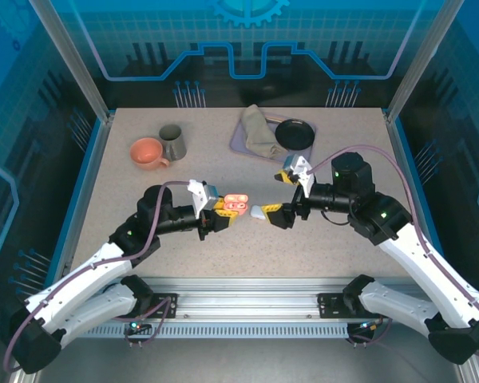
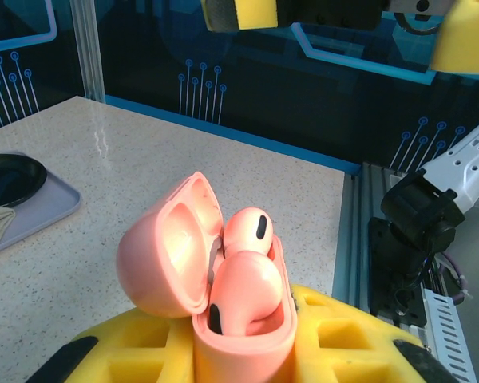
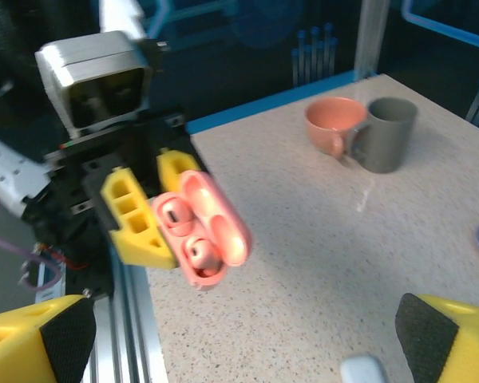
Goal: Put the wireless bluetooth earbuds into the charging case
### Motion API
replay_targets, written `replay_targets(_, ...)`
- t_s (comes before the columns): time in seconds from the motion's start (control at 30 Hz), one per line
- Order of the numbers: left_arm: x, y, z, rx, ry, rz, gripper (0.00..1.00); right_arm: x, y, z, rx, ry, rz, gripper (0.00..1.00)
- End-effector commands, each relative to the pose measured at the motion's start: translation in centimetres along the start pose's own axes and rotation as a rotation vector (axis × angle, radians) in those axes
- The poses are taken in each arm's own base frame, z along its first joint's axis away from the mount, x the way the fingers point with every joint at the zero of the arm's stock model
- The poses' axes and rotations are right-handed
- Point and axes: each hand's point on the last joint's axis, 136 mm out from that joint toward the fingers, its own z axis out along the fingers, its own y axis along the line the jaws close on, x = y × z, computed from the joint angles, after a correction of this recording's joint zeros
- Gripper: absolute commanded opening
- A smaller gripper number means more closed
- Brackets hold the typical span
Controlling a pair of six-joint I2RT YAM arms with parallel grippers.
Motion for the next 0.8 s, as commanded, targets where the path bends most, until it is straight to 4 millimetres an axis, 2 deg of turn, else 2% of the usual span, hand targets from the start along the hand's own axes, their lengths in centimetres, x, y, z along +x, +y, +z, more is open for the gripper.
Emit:
replay_targets(0.0, -2.3, -1.2, -0.4, 0.041, -0.063, 0.093, 0.0, 0.7, 2.8, 0.2, -0.145, -0.007, -0.198, 1.0)
replay_targets(0.17, -2.7, -1.5, -0.5, 0.057, -0.062, 0.121, 0.0, 1.4, 4.0, 1.8, -0.205, 0.032, -0.349, 1.0)
replay_targets(0.33, -3.1, -1.8, -0.6, 0.063, -0.063, 0.147, 0.0, 1.4, 4.1, 3.8, -0.274, 0.08, -0.324, 1.0)
replay_targets(0.5, -3.3, -1.8, -0.6, 0.067, -0.06, 0.168, 0.0, 2.2, 4.1, 5.7, -0.295, 0.125, -0.316, 1.0)
replay_targets(0.63, -3.1, -1.8, -0.5, 0.067, -0.052, 0.168, 0.0, 2.6, 4.8, 6.4, -0.335, 0.134, -0.305, 1.0)
replay_targets(0.77, -3.1, -1.7, -0.5, 0.064, -0.045, 0.161, 0.0, 2.7, 5.3, 6.3, -0.353, 0.137, -0.308, 1.0)
